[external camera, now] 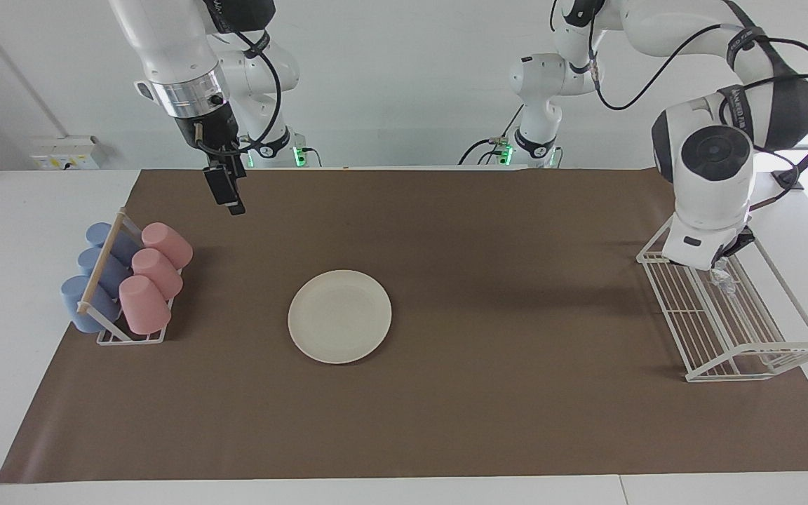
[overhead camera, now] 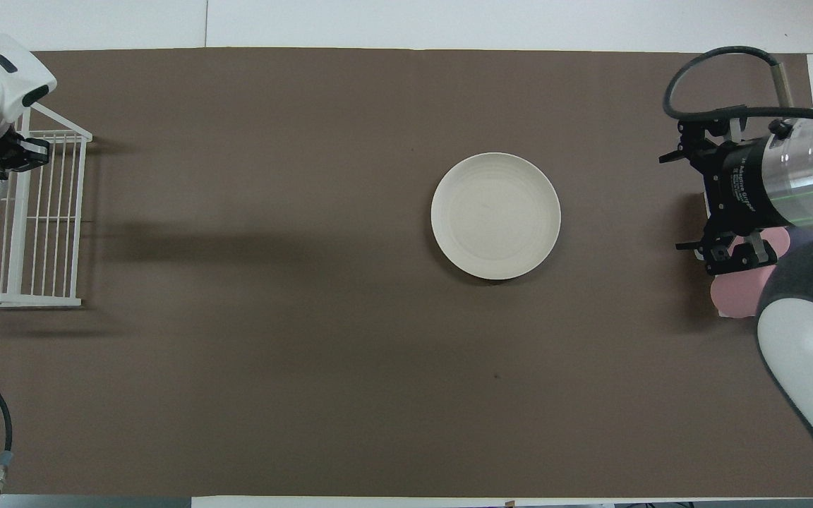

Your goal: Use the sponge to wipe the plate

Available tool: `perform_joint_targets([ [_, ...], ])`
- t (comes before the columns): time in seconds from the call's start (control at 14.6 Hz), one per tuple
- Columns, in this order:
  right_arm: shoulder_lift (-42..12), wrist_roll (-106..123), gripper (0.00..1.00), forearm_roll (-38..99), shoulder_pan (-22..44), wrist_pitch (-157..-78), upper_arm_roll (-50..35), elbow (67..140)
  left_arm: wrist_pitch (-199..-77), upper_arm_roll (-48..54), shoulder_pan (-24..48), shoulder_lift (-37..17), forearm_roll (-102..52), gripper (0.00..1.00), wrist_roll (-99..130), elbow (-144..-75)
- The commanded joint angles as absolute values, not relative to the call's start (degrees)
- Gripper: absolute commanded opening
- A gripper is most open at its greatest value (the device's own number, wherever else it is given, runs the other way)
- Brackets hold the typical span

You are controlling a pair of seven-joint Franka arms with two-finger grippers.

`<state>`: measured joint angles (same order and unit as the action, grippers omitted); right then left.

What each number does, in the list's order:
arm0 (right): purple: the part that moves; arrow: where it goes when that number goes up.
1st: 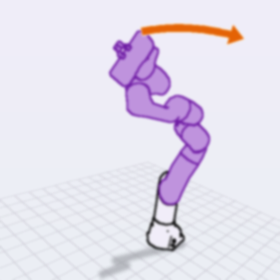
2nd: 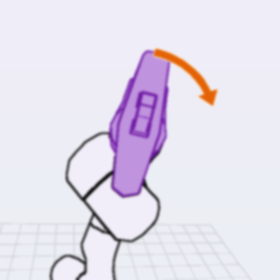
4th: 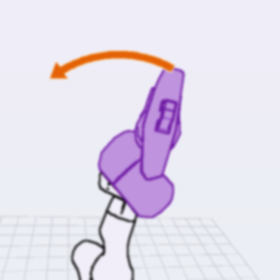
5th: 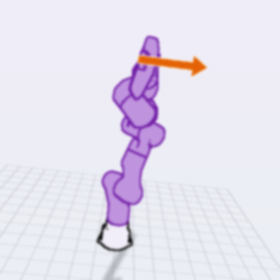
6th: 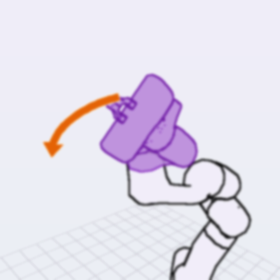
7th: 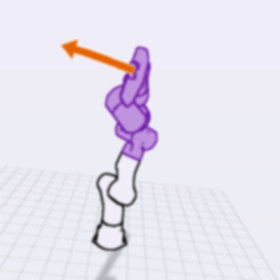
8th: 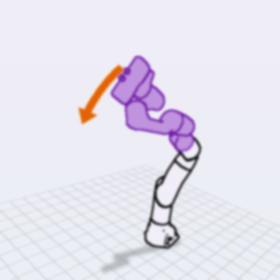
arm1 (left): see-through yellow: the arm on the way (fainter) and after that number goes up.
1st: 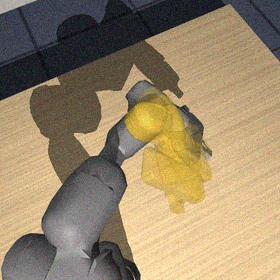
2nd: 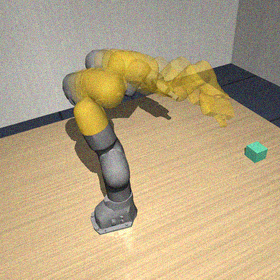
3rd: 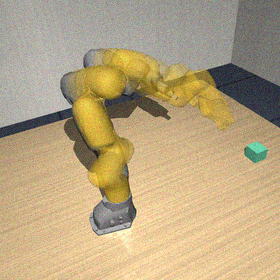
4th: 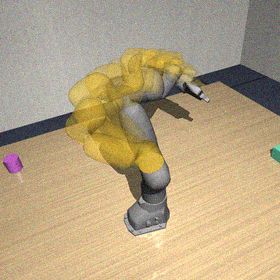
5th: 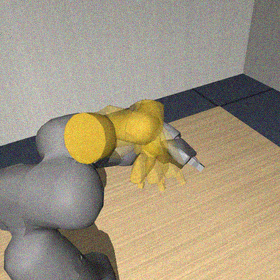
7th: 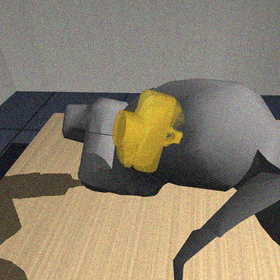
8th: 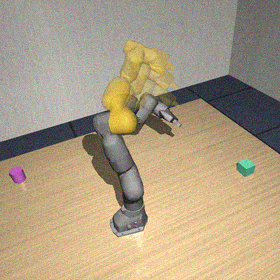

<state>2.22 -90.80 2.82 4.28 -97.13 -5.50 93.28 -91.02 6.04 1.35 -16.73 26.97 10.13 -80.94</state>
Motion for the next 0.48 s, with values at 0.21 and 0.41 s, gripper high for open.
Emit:
perform_joint_targets([
  [0.21, 4.4, -92.5, 1.0, 3.4, 3.3, -99.8, -5.6, 97.1, -83.8, 4.8, -1.9, -15.1, 1.8, 0.0, 10.2, -74.2],
  [0.41, 3.8, -92.5, 1.0, 3.5, 3.9, -99.2, -5.6, 96.9, -83.8, 4.7, -6.3, -14.1, -14.5, 0.0, 14.6, -74.4],
])
